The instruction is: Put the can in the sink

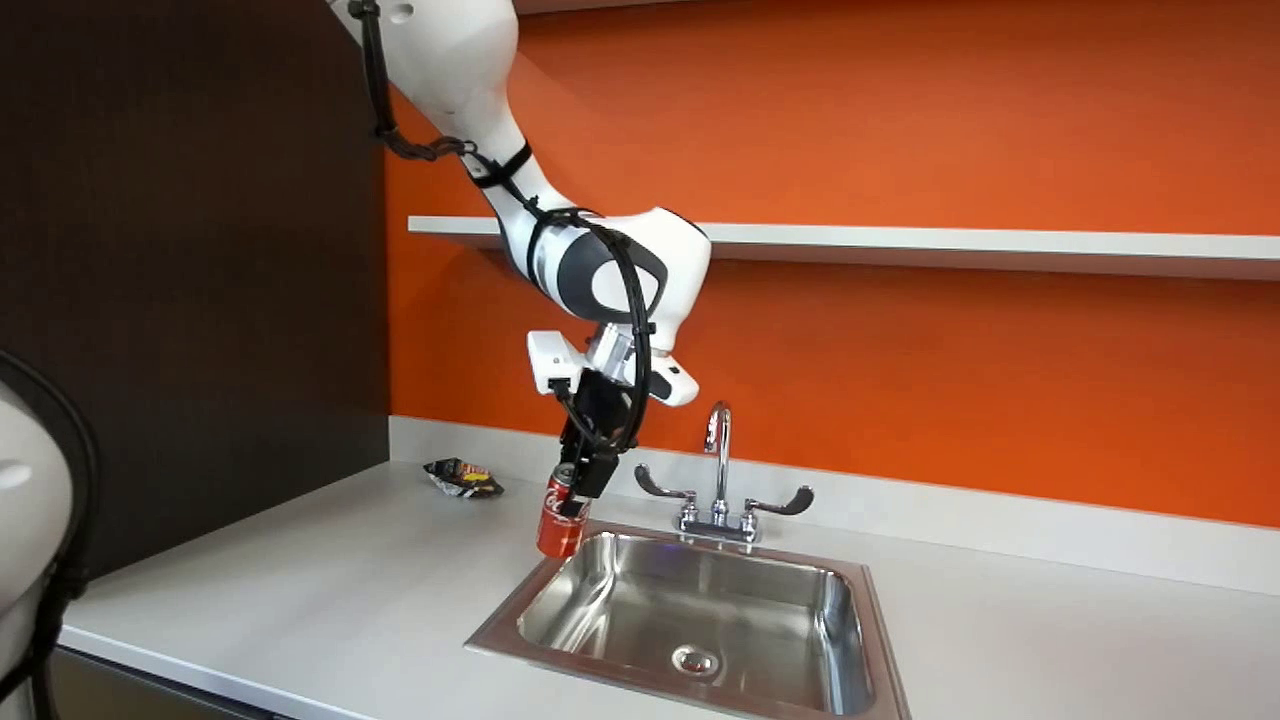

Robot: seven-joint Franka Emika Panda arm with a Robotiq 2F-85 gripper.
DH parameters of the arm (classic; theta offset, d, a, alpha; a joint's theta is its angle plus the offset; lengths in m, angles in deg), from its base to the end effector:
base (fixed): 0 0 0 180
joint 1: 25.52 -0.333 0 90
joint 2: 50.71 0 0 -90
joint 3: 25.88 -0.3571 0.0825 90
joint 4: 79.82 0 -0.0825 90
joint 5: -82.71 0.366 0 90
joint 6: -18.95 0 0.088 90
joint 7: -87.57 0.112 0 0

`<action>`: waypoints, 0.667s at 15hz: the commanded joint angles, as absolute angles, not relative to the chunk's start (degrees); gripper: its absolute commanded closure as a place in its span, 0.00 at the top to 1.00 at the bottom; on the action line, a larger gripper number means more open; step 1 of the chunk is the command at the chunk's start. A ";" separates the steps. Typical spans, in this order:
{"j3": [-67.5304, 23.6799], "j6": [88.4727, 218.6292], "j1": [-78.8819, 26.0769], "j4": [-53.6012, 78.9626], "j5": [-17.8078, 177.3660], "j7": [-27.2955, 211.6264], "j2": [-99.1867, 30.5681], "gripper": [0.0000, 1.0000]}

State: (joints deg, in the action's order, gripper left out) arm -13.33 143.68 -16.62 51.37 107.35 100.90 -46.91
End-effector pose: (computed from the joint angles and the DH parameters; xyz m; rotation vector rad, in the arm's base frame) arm 0.4650 -0.1632 0.3608 -2.5358 1.2038 0.2120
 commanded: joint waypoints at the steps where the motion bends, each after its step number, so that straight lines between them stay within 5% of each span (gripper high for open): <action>1: -14.18 143.70 -15.51 45.50 110.50 100.73 -41.29 0.38; 10: -14.40 147.76 -15.46 39.19 108.52 102.49 -30.06 0.38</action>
